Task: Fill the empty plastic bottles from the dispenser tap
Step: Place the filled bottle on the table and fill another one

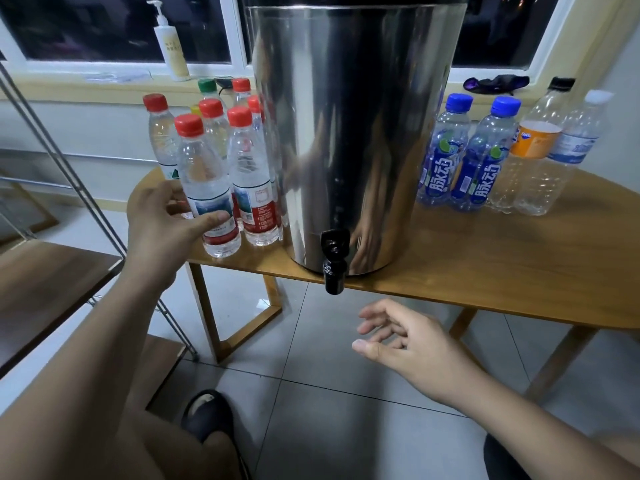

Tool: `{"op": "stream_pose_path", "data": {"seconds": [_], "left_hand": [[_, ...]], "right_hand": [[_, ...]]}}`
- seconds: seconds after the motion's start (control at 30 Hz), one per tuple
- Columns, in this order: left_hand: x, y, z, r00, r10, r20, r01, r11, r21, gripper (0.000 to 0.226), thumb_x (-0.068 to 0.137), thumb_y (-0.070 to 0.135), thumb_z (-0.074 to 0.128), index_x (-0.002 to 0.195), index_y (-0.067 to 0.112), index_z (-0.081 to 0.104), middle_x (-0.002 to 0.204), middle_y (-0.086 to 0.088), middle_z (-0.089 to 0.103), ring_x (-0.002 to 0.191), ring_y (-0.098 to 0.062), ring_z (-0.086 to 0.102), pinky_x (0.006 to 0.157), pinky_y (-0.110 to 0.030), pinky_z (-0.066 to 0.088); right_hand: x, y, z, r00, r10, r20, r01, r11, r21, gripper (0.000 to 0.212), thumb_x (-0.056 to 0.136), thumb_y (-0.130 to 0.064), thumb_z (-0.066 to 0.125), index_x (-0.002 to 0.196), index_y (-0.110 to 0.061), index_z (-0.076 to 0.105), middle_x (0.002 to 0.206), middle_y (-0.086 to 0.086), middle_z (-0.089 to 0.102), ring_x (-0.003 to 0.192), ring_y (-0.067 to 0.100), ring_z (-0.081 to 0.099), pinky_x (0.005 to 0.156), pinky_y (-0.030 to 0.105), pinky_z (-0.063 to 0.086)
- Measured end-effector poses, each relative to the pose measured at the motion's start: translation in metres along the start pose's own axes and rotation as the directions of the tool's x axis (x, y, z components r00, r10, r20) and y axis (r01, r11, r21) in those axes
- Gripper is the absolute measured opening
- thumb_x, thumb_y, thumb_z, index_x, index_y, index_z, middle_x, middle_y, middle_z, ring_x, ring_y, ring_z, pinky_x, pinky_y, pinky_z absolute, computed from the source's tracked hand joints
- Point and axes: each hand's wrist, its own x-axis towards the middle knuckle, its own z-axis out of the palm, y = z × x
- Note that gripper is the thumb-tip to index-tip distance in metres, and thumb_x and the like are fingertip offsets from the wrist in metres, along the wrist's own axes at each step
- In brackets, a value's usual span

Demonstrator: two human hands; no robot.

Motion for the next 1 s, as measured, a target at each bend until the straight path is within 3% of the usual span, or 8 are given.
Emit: {"op": "stream_pose_path", "data": {"seconds": [0.13, 0.27, 0.37, 0.47, 0.63, 0.73, 0.83, 1.0], "left_hand": [[0.010, -0.005, 0.004, 0.999, -0.034, -0.036, 0.035, 0.999, 0.017, 0.064, 0.086, 0.040, 0.092, 0.142, 0.027, 0.065, 0.127, -0.001, 0.071, 0.110, -0.025, 0.071, 0.089, -0.045, 0.064], [0.015, -0.008, 0.008, 0.992, -0.057, -0.114, 0.063, 0.997, 0.050, 0.066, 0.089, 0.035, 0.090, 0.146, 0.028, 0.059, 0.128, 0.001, 0.069, 0.111, -0.020, 0.069, 0.089, -0.040, 0.060], [0.018, -0.015, 0.008, 0.973, -0.121, -0.199, 0.130, 0.991, 0.032, 0.060, 0.085, 0.037, 0.093, 0.130, 0.027, 0.055, 0.114, 0.002, 0.070, 0.106, -0.021, 0.073, 0.091, -0.051, 0.065], [0.016, -0.022, 0.010, 0.971, -0.145, -0.189, 0.150, 0.989, 0.010, 0.055, 0.081, 0.040, 0.096, 0.114, 0.026, 0.054, 0.107, 0.001, 0.070, 0.102, -0.018, 0.073, 0.086, -0.053, 0.067], [-0.007, -0.021, 0.021, 0.993, -0.120, 0.003, 0.120, 0.993, -0.010, 0.041, 0.088, 0.045, 0.088, 0.111, 0.025, 0.061, 0.102, 0.001, 0.071, 0.098, -0.021, 0.072, 0.081, -0.049, 0.065], [-0.026, -0.019, 0.032, 0.988, -0.083, 0.131, 0.084, 0.996, -0.008, 0.025, 0.091, 0.034, 0.087, 0.104, 0.024, 0.067, 0.095, 0.002, 0.074, 0.096, -0.023, 0.072, 0.084, -0.048, 0.062], [-0.043, -0.011, 0.045, 0.967, -0.025, 0.254, 0.024, 1.000, 0.008, 0.017, 0.093, 0.028, 0.086, 0.101, 0.024, 0.071, 0.093, 0.006, 0.077, 0.092, -0.018, 0.074, 0.082, -0.044, 0.062], [-0.065, 0.002, 0.065, 0.904, 0.033, 0.425, -0.043, 0.999, 0.013, 0.016, 0.093, 0.031, 0.086, 0.099, 0.026, 0.073, 0.092, 0.005, 0.078, 0.090, -0.022, 0.074, 0.080, -0.045, 0.060]], "right_hand": [[-0.001, 0.001, 0.000, 1.000, 0.000, 0.031, 0.001, 1.000, -0.012, 0.035, 0.091, -0.043, 0.086, 0.121, -0.038, 0.070, 0.116, -0.011, 0.074, 0.103, 0.014, 0.074, 0.091, 0.041, 0.062], [-0.001, 0.003, 0.001, 0.999, 0.000, 0.044, 0.001, 1.000, -0.027, 0.032, 0.092, -0.042, 0.085, 0.120, -0.039, 0.069, 0.115, -0.013, 0.074, 0.102, 0.011, 0.073, 0.089, 0.037, 0.061], [-0.001, 0.002, 0.000, 0.999, 0.001, 0.032, 0.000, 1.000, -0.027, 0.032, 0.092, -0.041, 0.085, 0.120, -0.039, 0.070, 0.114, -0.014, 0.074, 0.103, 0.011, 0.072, 0.089, 0.035, 0.061], [0.000, 0.003, -0.002, 1.000, -0.010, -0.003, 0.010, 1.000, -0.024, 0.030, 0.092, -0.041, 0.085, 0.118, -0.038, 0.070, 0.111, -0.014, 0.075, 0.102, 0.012, 0.073, 0.088, 0.037, 0.061], [0.004, -0.001, -0.017, 0.990, -0.054, -0.129, 0.056, 0.998, 0.012, 0.026, 0.093, -0.037, 0.085, 0.115, -0.038, 0.071, 0.107, -0.012, 0.076, 0.097, 0.014, 0.074, 0.085, 0.040, 0.062], [0.007, -0.005, -0.029, 0.972, -0.068, -0.223, 0.084, 0.994, 0.065, 0.021, 0.094, -0.032, 0.085, 0.111, -0.038, 0.073, 0.104, -0.007, 0.077, 0.092, 0.018, 0.076, 0.084, 0.046, 0.064], [0.008, -0.008, -0.044, 0.943, -0.047, -0.329, 0.091, 0.988, 0.121, 0.019, 0.095, -0.023, 0.084, 0.110, -0.029, 0.074, 0.100, 0.000, 0.077, 0.089, 0.027, 0.078, 0.082, 0.054, 0.066], [0.009, -0.005, -0.080, 0.884, -0.021, -0.467, 0.079, 0.991, 0.104, 0.019, 0.095, -0.016, 0.083, 0.111, -0.022, 0.073, 0.096, 0.004, 0.078, 0.086, 0.025, 0.079, 0.077, 0.048, 0.067]]}}
